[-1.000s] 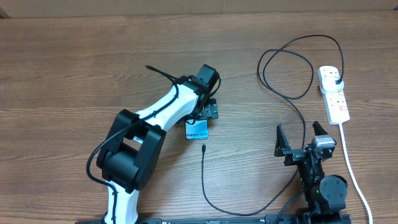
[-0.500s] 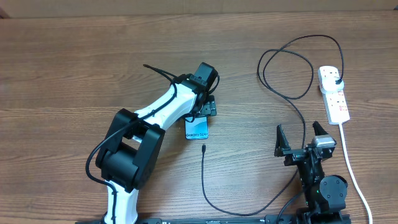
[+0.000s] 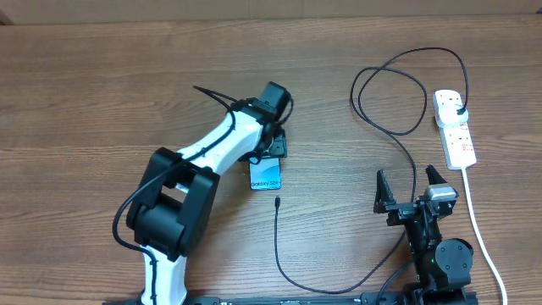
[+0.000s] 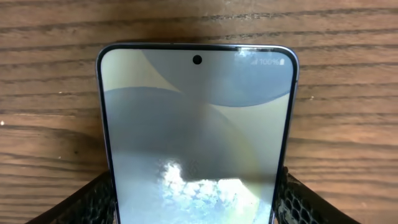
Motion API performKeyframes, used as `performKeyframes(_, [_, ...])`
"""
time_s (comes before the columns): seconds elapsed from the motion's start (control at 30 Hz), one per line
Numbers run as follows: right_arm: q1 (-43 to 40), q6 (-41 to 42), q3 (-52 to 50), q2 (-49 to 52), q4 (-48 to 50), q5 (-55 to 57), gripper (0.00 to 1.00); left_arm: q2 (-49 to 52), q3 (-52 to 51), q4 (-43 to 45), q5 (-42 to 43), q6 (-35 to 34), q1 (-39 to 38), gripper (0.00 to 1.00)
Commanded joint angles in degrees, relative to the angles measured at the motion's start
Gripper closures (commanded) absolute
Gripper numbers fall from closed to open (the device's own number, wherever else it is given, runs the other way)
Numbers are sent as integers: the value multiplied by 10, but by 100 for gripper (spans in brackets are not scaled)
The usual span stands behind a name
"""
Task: Plug charger to phone and switch on socket
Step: 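Raise the smartphone upright with the left gripper toward the center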
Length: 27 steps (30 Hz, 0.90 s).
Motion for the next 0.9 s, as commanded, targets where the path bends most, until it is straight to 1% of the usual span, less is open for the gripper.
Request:
performKeyframes(0.0, [3,2,-6,-6,1,5,0,58,-32,-1,148,41,37,32])
performKeyframes(0.2, [3,2,-6,-6,1,5,0,58,-32,-24,282,105,76,32])
performKeyframes(0.3, [3,2,-6,-6,1,5,0,58,-32,-40,370,155,95,31])
performKeyframes(0.33, [3,2,-6,-6,1,5,0,58,-32,-48,411,179,103,31])
performKeyframes(0.4, [3,2,-6,-6,1,5,0,58,-32,-59,453,203,114,30])
performKeyframes(0.53, [3,0,-6,-6,2,11,0,58,-32,-73,492,231,129,27])
performKeyframes(0.6, [3,-30,-6,-6,21,49,0,58,-32,-78,511,244,134,27])
performKeyframes(0.67, [3,-41,-6,-6,46,76,0,58,-32,-83,534,261,137,27])
performKeyframes(0.8, [3,-41,-6,-6,30,72,0,58,-32,-95,569,290,141,26])
performKeyframes(0.87, [3,-40,-6,-6,37,34,0,58,-32,-98,585,299,142,26])
